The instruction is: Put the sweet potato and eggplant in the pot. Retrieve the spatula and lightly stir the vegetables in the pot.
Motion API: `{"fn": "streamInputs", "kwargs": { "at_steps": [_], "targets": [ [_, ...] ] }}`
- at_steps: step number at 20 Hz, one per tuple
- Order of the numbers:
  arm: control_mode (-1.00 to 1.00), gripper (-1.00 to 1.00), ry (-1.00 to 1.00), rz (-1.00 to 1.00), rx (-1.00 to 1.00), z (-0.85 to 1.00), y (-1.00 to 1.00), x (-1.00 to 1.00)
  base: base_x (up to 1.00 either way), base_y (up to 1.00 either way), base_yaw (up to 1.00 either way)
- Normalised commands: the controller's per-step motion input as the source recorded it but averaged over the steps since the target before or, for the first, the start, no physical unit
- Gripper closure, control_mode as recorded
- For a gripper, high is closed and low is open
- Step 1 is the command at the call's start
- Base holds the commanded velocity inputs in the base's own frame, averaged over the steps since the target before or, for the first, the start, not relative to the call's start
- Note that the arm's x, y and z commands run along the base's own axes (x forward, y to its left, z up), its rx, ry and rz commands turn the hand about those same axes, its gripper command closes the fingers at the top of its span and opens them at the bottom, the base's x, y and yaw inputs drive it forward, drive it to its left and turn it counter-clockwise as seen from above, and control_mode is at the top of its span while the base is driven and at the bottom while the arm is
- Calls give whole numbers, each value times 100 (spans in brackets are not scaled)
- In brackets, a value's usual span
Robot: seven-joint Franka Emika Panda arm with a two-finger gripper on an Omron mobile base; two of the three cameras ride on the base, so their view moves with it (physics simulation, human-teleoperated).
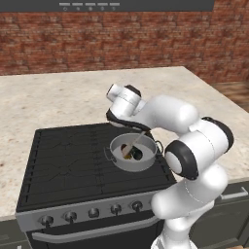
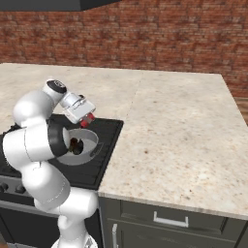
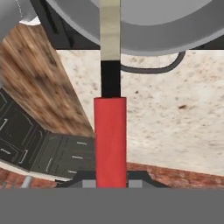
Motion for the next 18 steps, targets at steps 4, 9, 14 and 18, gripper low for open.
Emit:
{"fn": "streamInputs", "kwargs": {
  "at_steps": [4, 9, 14, 18],
  "targets": [
    [-100, 100, 0, 0, -9, -19, 0, 9, 0, 0, 0],
    [-100, 100, 0, 0, -7, -5, -8, 2, 0, 0, 0],
    [-100, 100, 0, -1, -2, 0, -42, 0, 0, 0, 0],
    [-100, 100, 1, -1, 0, 0, -53, 0, 0, 0, 0]
  ]
}}
